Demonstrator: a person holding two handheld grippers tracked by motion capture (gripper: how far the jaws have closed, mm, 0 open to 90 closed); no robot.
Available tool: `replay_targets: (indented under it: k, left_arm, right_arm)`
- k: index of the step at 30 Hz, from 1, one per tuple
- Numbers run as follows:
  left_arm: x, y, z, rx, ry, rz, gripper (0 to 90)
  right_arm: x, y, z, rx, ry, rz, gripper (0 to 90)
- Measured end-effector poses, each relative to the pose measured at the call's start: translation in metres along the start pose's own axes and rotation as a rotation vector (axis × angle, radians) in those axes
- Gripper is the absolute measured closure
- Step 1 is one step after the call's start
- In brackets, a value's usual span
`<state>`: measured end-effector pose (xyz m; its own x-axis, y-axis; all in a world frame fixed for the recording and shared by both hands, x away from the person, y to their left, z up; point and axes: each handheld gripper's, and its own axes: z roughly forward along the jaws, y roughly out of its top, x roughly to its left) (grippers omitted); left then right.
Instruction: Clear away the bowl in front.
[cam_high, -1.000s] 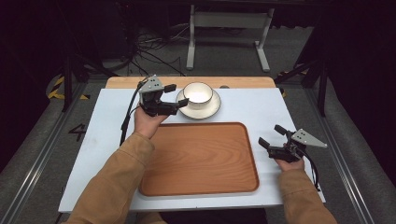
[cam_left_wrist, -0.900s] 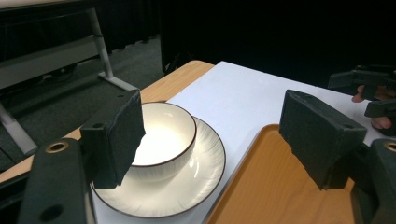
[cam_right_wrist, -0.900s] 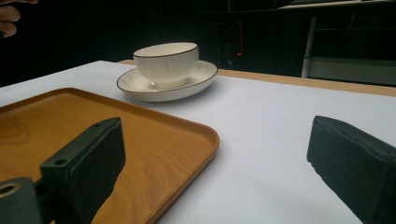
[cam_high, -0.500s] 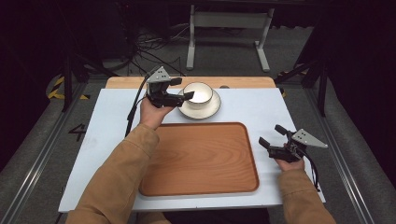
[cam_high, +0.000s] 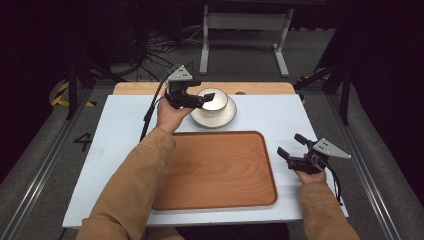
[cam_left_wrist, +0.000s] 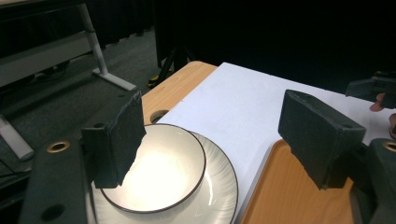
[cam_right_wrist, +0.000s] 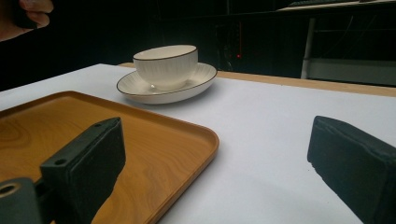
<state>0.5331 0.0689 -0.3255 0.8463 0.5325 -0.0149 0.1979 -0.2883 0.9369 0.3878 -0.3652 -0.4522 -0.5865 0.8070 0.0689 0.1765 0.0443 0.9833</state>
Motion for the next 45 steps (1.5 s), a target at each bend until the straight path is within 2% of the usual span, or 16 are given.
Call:
replay_targets:
  k: [7, 9, 12, 14, 18, 23, 29, 32, 34, 35, 37, 44, 45]
  left_arm:
    - [0.008, -0.003, 0.015, 0.013, 0.067, -0.046, 24.6]
    - [0.010, -0.004, 0.017, 0.016, 0.079, -0.047, 25.0]
    - [0.017, -0.006, 0.024, 0.041, 0.108, -0.067, 25.9]
    - [0.021, -0.008, 0.028, 0.060, 0.132, -0.094, 26.4]
    - [0.026, -0.011, 0.037, 0.096, 0.179, -0.113, 28.3]
    - [0.030, -0.017, 0.045, 0.128, 0.217, -0.135, 29.8]
    - [0.035, -0.024, 0.052, 0.167, 0.238, -0.172, 30.9]
    - [0.038, -0.028, 0.057, 0.178, 0.249, -0.205, 32.1]
    - [0.039, -0.029, 0.058, 0.184, 0.253, -0.204, 32.8]
    - [0.039, -0.031, 0.060, 0.195, 0.258, -0.221, 33.5]
    - [0.040, -0.032, 0.062, 0.200, 0.262, -0.223, 34.3]
    - [0.046, -0.039, 0.069, 0.248, 0.288, -0.274, 40.4]
    - [0.047, -0.040, 0.069, 0.256, 0.286, -0.271, 40.5]
  right_arm:
    - [0.000, 0.000, 0.000, -0.001, -0.002, 0.003, 4.6]
    - [0.000, 0.000, 0.000, -0.003, -0.002, 0.004, 4.6]
    - [0.000, 0.000, -0.001, -0.004, -0.001, 0.007, 4.6]
    - [0.000, 0.000, -0.001, -0.004, 0.001, 0.007, 4.6]
    - [0.000, 0.000, -0.001, -0.007, 0.007, 0.014, 4.6]
    - [-0.001, 0.000, -0.001, -0.009, 0.009, 0.016, 4.6]
    - [-0.001, 0.000, -0.001, -0.009, 0.009, 0.021, 4.6]
    - [-0.001, 0.000, -0.001, -0.008, 0.007, 0.025, 4.6]
    - [-0.001, 0.000, -0.001, -0.008, 0.007, 0.025, 4.6]
    - [-0.001, 0.000, -0.001, -0.009, 0.007, 0.027, 4.6]
    - [-0.001, 0.000, -0.001, -0.009, 0.007, 0.027, 4.6]
    - [-0.001, 0.000, -0.001, -0.008, 0.006, 0.036, 4.8]
    - [-0.001, 0.000, -0.001, -0.008, 0.006, 0.035, 4.8]
